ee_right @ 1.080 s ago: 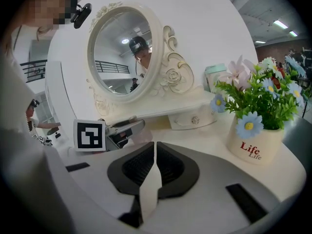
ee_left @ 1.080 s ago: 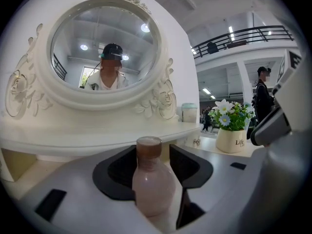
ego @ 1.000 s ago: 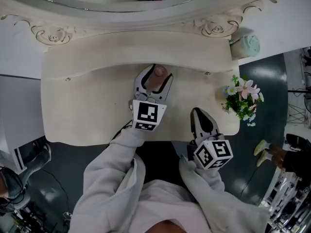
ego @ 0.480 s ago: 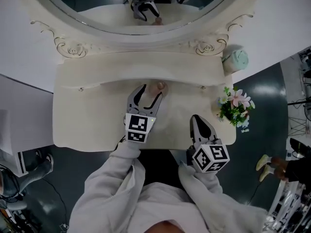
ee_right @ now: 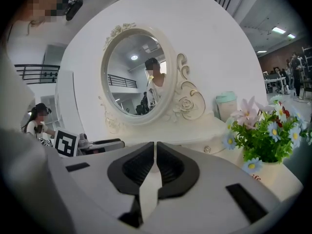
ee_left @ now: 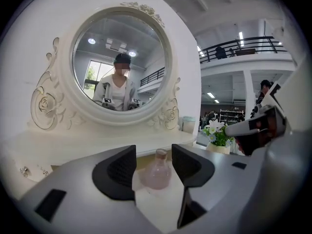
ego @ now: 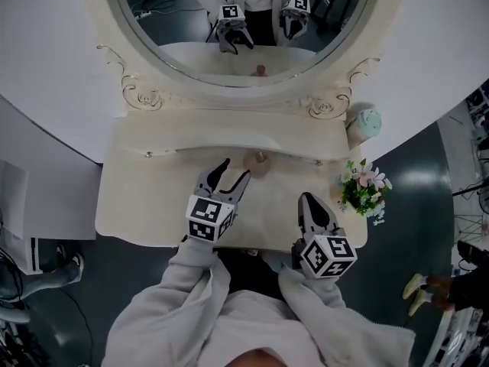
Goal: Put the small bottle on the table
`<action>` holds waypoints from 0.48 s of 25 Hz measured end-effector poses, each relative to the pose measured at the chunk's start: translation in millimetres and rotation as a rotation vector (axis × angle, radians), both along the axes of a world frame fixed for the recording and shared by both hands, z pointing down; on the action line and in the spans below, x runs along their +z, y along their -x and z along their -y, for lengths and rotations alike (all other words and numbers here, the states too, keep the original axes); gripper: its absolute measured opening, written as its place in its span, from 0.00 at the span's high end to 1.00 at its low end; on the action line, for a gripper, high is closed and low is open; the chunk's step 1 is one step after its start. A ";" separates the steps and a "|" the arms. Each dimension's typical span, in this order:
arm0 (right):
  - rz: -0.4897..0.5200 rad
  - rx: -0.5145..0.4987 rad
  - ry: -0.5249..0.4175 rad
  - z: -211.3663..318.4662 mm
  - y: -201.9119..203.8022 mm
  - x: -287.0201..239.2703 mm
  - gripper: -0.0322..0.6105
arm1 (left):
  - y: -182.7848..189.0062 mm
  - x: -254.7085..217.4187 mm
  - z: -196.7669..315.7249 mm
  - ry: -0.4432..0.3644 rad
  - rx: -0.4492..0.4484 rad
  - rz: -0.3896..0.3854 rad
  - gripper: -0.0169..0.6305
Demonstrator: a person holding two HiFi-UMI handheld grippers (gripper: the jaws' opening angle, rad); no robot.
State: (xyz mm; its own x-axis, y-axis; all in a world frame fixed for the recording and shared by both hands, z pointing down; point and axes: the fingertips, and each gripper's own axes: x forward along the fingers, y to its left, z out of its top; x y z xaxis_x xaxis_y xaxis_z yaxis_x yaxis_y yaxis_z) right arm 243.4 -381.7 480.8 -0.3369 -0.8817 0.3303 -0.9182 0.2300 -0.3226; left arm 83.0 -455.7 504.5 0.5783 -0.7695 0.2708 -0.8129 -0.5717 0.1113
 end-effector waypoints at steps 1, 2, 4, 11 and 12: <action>0.001 -0.003 -0.009 0.0 1.3 -3.4 0.89 | 3.9 -2.3 -2.6 0.001 -0.005 -0.002 0.61; 0.003 -0.006 -0.018 -0.1 2.8 -6.6 0.89 | 7.9 -4.0 -5.4 0.003 -0.010 -0.003 0.63; 0.005 -0.013 -0.035 0.2 5.6 -12.6 0.89 | 15.8 -6.9 -11.3 0.007 -0.020 -0.005 0.65; 0.000 -0.051 -0.110 4.1 16.4 -41.8 0.89 | 44.0 -35.6 -32.4 -0.024 -0.045 -0.029 0.76; 0.000 -0.056 -0.121 5.2 17.9 -45.6 0.89 | 48.4 -42.0 -35.0 -0.034 -0.050 -0.032 0.78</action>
State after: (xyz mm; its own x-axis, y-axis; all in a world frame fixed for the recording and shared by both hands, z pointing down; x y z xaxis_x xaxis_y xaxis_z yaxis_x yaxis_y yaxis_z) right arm 225.5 -386.8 435.2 -0.3869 -0.8949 0.2225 -0.9028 0.3184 -0.2891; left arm 34.6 -420.7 462.5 0.5472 -0.8060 0.2256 -0.8366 -0.5346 0.1191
